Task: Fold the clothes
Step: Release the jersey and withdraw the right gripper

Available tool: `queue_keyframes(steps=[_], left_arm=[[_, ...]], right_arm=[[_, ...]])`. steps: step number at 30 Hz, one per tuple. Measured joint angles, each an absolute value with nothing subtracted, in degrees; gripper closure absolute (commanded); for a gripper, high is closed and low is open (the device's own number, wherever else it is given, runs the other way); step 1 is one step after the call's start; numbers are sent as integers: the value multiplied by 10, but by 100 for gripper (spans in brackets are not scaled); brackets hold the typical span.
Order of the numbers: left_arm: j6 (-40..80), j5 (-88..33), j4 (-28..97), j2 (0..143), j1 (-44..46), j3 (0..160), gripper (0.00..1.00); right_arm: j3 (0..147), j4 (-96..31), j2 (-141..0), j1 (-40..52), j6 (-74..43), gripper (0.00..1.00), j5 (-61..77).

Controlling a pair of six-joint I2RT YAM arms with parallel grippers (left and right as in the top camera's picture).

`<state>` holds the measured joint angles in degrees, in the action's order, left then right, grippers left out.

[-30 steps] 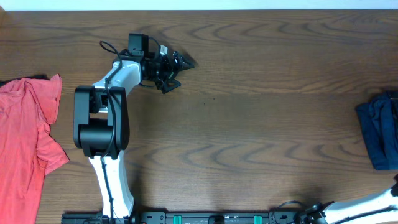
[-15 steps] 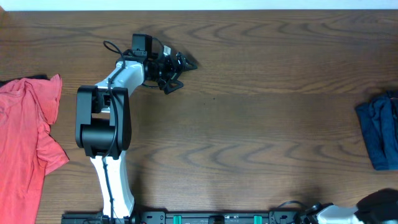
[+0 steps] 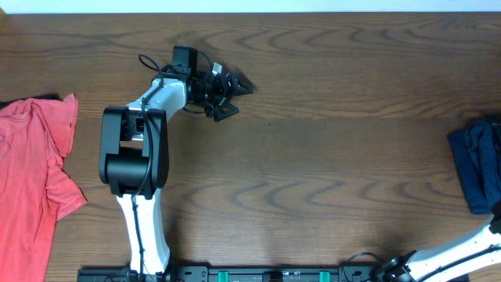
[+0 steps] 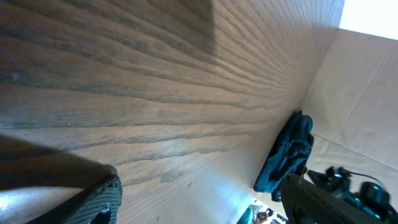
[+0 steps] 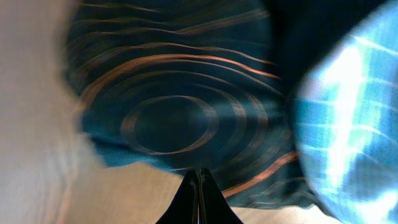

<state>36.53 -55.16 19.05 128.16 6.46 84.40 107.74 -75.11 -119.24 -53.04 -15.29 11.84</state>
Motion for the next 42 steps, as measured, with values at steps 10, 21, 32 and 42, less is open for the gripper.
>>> queue_keyframes(steps=[10, 21, 32, 42], left_arm=[[384, -558, 181, 1282, 65, 841, 14], [402, -565, 161, 1283, 65, 837, 15], [400, -516, 148, 1226, 68, 818, 9], [383, -500, 142, 1084, 69, 818, 9]], right_arm=[[1073, -832, -1193, -597, -316, 99, -56], [1025, -807, -1193, -644, -310, 99, -19], [1022, -805, -1129, -551, -278, 99, 44], [1022, -796, -1018, -544, -211, 86, 144]])
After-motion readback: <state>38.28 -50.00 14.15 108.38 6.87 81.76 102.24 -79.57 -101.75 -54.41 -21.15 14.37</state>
